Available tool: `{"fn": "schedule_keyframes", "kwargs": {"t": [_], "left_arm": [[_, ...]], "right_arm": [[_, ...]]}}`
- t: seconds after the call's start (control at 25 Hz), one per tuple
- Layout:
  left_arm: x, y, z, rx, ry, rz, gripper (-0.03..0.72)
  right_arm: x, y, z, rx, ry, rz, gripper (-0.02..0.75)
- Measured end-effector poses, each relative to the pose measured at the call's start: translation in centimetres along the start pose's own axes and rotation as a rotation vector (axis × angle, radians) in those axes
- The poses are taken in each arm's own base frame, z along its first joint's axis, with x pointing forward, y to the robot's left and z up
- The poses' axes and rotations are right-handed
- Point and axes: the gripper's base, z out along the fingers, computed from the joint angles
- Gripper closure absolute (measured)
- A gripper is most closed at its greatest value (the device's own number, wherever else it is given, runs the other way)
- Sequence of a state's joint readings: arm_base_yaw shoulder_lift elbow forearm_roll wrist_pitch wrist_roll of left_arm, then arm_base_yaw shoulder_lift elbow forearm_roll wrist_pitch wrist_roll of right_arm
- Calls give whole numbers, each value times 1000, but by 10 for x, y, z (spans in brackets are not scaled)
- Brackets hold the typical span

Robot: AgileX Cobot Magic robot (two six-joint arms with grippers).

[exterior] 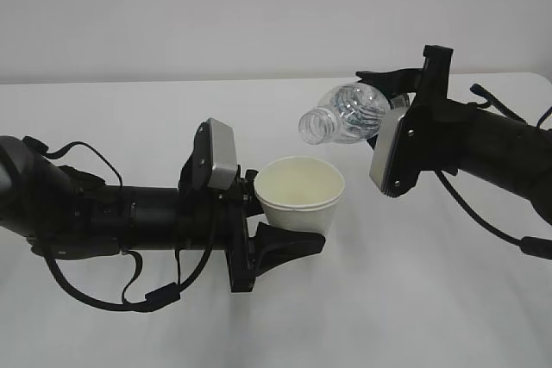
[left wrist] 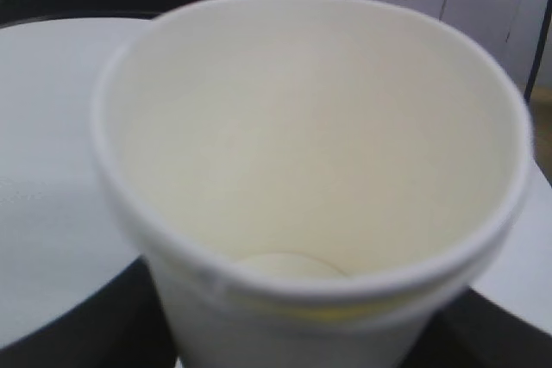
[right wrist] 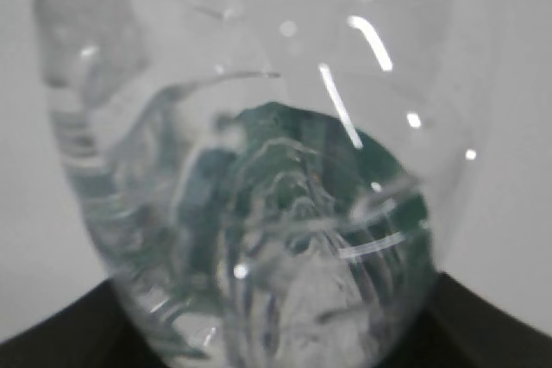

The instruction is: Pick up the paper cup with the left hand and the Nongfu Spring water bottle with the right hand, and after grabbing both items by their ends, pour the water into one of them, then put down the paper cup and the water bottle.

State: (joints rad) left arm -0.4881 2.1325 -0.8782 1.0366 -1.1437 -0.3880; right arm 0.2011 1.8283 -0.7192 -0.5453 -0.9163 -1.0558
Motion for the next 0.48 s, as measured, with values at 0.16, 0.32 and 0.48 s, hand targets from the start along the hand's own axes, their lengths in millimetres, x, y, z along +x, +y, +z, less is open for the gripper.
{"fn": "schedule_keyframes", "kwargs": {"t": [0.16,0.32,0.48], "left_arm": [[0,-1,0,9,4,4,232],[0,-1,0,13,5,6,232],[0,-1,0,13,5,6,232]], "right_arm": [[-1,-2,0,26,-14,-9,289],[-2,-4,0,41,-21,-23,290],[0,-5,0,54,0,-44,290]]}}
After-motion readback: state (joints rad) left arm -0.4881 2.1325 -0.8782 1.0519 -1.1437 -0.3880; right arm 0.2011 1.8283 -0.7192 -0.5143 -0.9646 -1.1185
